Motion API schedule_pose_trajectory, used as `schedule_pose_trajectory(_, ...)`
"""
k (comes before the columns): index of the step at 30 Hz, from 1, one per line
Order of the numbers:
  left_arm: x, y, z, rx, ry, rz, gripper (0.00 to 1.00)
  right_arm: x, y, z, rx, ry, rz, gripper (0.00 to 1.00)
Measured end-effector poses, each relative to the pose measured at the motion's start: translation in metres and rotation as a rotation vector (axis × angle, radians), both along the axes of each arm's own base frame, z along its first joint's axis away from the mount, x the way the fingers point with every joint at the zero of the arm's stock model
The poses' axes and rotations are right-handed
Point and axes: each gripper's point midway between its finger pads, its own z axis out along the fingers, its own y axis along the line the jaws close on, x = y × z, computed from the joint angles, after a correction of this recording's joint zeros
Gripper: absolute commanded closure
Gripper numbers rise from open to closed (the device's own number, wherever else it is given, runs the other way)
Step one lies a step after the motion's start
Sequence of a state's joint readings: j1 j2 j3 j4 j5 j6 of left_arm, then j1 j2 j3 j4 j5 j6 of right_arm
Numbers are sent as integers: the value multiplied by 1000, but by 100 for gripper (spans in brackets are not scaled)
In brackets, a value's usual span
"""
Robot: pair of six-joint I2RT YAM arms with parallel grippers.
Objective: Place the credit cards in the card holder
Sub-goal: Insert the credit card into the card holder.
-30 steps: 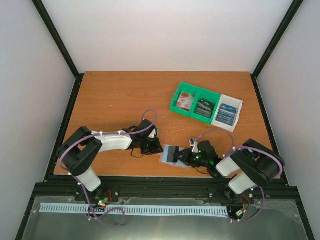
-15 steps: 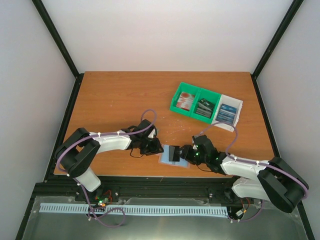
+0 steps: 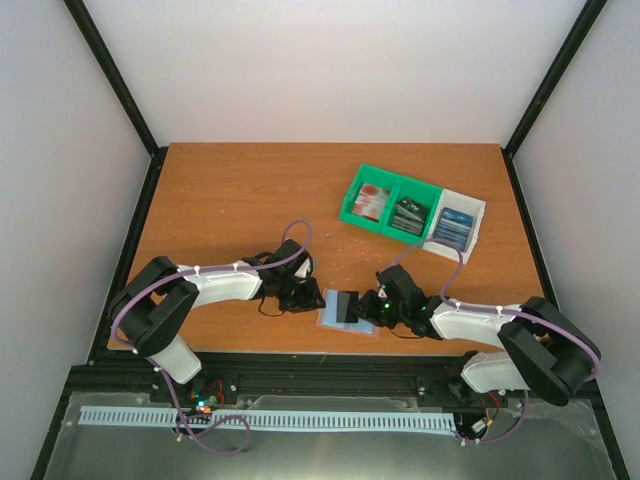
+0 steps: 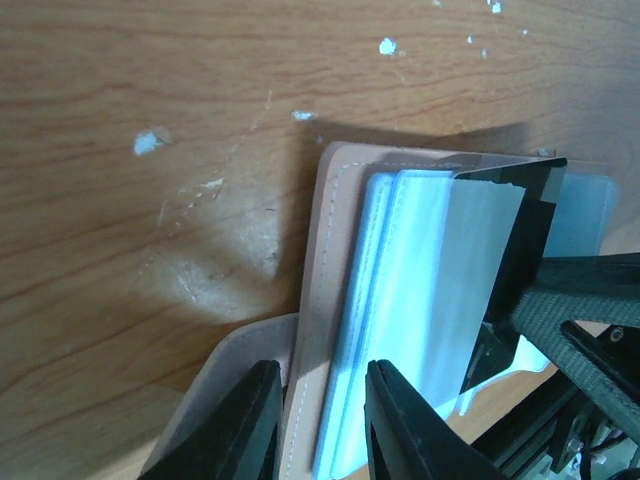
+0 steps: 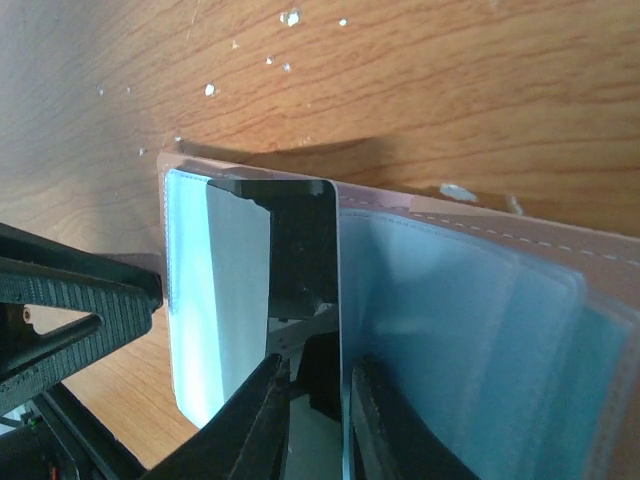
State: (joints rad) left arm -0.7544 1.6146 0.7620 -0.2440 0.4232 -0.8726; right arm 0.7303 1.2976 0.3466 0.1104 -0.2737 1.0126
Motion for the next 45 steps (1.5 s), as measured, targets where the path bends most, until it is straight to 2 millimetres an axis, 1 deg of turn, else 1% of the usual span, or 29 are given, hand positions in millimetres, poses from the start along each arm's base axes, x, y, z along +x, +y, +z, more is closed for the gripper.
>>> schedule_pose_trajectory(3,-1,-2,1,-11,6,-6,75,1,3,-1,3,2,12,86)
schedule_pose_trajectory(6,-2,-2,2,-15,9,-9,75,-1,6,-2,-1,0,29,93)
schedule_pose_trajectory(11,-2,-3,1,-17,12,-10,75,-5,11,0,12,0,55,97)
schedule_pose_trajectory(19,-2,-4,1,-21,13,-13,75,-9,25,9,79,-6,86,97)
schedule_pose_trajectory(27,-3,-7,0,-29,10,-19,75,-11,31,3,92,24,81,97)
schedule_pose_trajectory(29,-3,-7,0,-29,9,-19,75,-11,31,2,90,26,77,94)
schedule_pose_trajectory(32,-3,-7,0,-29,9,-18,74,-11,31,1,80,18,68,84)
schedule_pose_trajectory(35,-3,-7,0,-29,9,-19,72,-17,29,1,48,8,73,78)
schedule_pose_trajectory(39,-3,-7,2,-30,6,-21,71,-23,25,7,16,-16,72,75)
schedule_pose_trajectory(42,-4,-7,2,-29,8,-22,71,-28,20,8,-15,-22,68,74)
schedule_pose_trajectory(43,-5,-6,2,-29,8,-22,71,-29,18,8,-25,-20,69,75)
schedule_pose_trajectory(45,-6,-6,1,-29,9,-23,73,-32,16,5,-52,-15,68,79)
